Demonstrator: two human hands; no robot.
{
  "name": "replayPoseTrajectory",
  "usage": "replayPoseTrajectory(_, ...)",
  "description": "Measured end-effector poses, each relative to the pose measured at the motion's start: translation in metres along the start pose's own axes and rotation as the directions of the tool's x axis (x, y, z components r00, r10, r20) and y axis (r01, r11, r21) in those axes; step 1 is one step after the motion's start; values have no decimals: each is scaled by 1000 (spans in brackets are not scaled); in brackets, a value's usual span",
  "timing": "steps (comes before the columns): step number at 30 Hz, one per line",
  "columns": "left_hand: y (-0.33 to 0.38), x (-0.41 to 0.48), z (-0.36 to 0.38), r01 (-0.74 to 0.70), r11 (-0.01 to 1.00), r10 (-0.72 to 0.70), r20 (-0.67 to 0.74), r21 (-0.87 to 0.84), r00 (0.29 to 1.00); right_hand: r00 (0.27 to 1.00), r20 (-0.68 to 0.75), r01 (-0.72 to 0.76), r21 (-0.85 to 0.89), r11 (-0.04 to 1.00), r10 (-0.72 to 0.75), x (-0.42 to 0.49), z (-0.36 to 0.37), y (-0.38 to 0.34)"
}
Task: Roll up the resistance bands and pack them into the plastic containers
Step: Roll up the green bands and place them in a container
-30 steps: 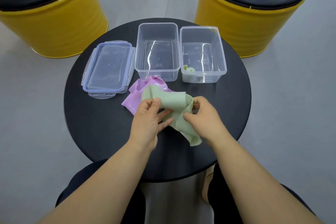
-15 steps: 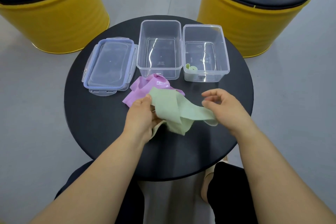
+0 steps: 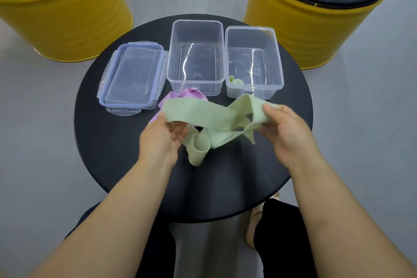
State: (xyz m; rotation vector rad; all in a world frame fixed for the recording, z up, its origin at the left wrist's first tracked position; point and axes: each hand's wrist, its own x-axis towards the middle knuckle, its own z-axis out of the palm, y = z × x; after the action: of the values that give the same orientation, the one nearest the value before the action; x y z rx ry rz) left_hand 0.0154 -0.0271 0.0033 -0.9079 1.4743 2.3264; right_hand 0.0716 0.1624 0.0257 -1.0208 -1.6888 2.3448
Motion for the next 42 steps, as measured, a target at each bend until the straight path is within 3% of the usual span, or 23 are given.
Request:
replayPoseTrajectory(4, 7, 8, -8, -111, 994, 111, -116, 9, 987, 986, -160, 3, 242, 970, 37, 8, -14, -7)
replayPoseTrajectory(9, 9, 12, -16, -168, 986, 163, -179, -13, 970, 960, -278, 87, 326, 941, 7, 11, -22, -9)
replayPoseTrajectory(15, 15, 19, -25, -78, 992, 47, -291, -96, 956, 930, -366, 163, 321, 933, -36, 5, -43, -12)
replayPoseTrajectory(20, 20, 18, -33, 49, 970, -127, -326, -237, 937, 936, -348, 132, 214, 968, -50, -11, -48, 1)
replayPoseTrajectory(22, 24, 15, -34, 96, 967, -162, -277, -237, 947, 955, -291, 101, 164, 981, -50, -17, -45, 3)
replayPoseTrajectory(24, 30, 7, -30, 137, 989, -144, -138, -60, 980, 973, -220, 98, 119, 988, -70, -24, -41, -1)
replayPoseTrajectory(26, 36, -5, -26, 62, 946, -81, 49, 317, 995, 980, -169, 130, 160, 978, -103, -30, -34, -10)
replayPoseTrajectory(27, 38, -9, -26, -29, 854, -60, 154, 519, 986, 981, -148, 155, 209, 966, -126, -33, -32, -17)
replayPoseTrajectory(29, 40, -19, -30, -241, 543, -49, 317, 804, 947, 978, -102, 205, 322, 924, -182, -39, -29, -32)
replayPoseTrajectory(30, 41, -22, -33, -321, 396, -52, 370, 860, 928, 976, -73, 219, 373, 902, -207, -41, -27, -40)
replayPoseTrajectory(31, 39, -23, -35, -374, 319, -51, 409, 871, 911, 973, -42, 224, 401, 888, -227, -44, -25, -48)
replayPoseTrajectory(34, 34, -30, -36, -410, 373, -56, 461, 832, 885, 962, 26, 243, 363, 899, -271, -53, -15, -69)
replayPoseTrajectory(39, 41, -35, -22, -381, 602, 120, 392, 702, 912, 935, 50, 323, 292, 900, -352, -72, -4, -97)
replayPoseTrajectory(41, 45, -40, -14, -369, 544, 67, 400, 753, 914, 937, 59, 321, 237, 917, -343, -80, -3, -106)
replayPoseTrajectory(42, 46, -45, -11, -367, 459, 10, 408, 809, 913, 939, 74, 317, 191, 929, -335, -84, -3, -108)
